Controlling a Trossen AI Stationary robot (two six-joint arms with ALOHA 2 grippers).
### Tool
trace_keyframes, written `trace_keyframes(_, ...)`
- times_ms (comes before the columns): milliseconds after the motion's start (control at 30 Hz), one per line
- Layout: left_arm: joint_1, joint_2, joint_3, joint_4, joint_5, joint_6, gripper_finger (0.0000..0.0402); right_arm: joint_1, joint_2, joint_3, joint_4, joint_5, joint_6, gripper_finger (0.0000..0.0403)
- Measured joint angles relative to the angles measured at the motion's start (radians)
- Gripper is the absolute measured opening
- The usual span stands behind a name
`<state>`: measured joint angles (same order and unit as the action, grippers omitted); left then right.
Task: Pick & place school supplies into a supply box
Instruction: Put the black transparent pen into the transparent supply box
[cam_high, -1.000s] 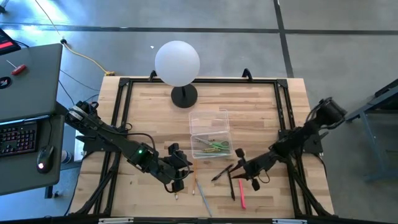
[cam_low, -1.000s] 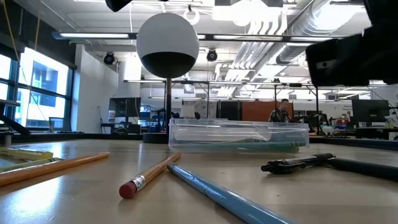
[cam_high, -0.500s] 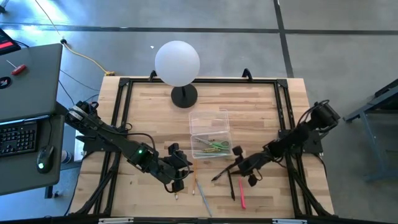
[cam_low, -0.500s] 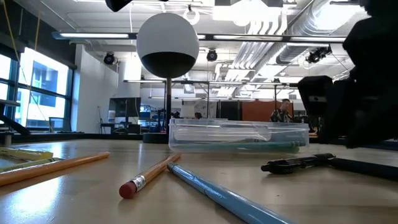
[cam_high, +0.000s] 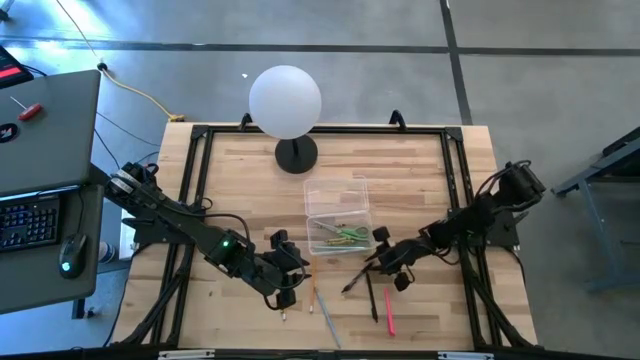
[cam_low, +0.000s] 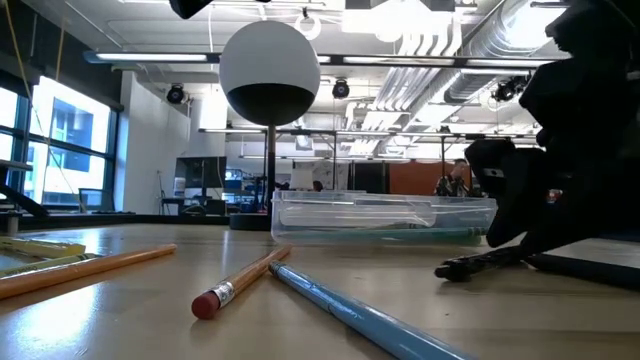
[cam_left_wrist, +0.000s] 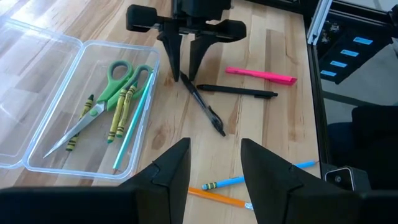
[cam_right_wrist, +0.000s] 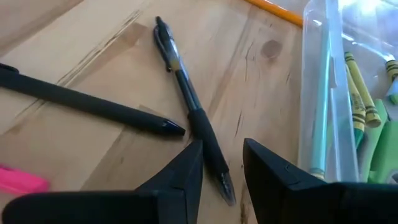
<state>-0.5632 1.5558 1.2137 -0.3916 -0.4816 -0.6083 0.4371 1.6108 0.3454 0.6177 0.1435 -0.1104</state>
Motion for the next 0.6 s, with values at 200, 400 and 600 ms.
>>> trace_keyframes(200, 0.000, 0.000, 0.000, 0.000, 0.000, 0.000, 0.0172, -0.001, 0.000, 0.001, -0.038, -0.068, -0.010, 0.0094)
trace_keyframes(400, 0.000, 0.000, 0.000, 0.000, 0.000, 0.000, 0.0172, -0.001, 0.000, 0.001, -0.043, -0.065, -0.028, 0.0094)
trace_keyframes(600, 0.000, 0.000, 0.000, 0.000, 0.000, 0.000, 0.0172, -0.001, 0.000, 0.001, -0.032, -0.066, -0.026, 0.0078)
